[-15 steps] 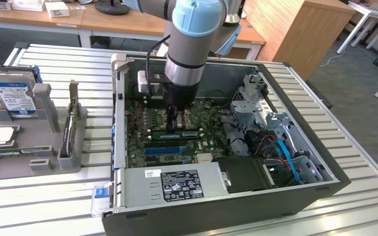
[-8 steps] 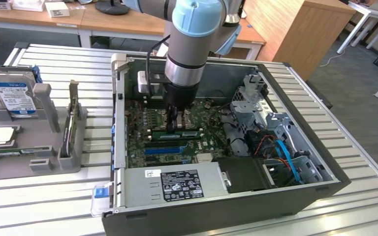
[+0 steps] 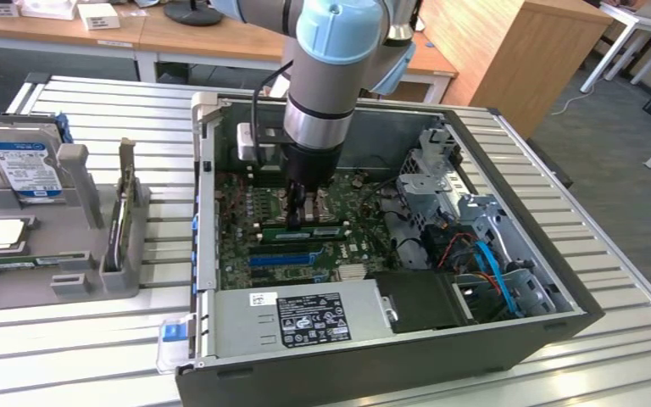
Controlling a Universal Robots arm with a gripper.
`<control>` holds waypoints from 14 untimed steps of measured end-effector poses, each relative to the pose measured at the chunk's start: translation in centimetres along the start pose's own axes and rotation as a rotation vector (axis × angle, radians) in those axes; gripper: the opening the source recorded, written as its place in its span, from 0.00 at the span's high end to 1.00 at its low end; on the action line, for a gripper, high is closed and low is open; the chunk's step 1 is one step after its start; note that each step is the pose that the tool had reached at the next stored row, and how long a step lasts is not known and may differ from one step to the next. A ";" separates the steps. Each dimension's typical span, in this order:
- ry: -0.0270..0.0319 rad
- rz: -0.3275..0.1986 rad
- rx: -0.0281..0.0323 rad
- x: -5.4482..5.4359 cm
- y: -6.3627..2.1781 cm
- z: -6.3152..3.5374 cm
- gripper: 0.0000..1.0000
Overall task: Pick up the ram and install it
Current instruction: 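Press down the ram until it locks into place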
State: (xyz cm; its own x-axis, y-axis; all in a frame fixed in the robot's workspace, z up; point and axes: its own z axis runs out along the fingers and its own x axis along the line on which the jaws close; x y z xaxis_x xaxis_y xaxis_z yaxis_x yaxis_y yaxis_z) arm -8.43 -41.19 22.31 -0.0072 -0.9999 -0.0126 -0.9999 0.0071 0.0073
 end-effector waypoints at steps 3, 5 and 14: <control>0.0003 0.000 -0.0002 0.0 0.00 0.07 0.89; 0.0002 0.000 -0.0001 0.0 0.00 0.07 0.89; 0.0001 0.000 0.0000 0.0 0.00 -0.47 0.89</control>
State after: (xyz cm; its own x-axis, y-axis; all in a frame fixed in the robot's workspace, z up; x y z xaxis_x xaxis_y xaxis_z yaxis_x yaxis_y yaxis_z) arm -8.43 -41.19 22.78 -0.0072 -0.9999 -0.0125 -0.9999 0.0071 0.0073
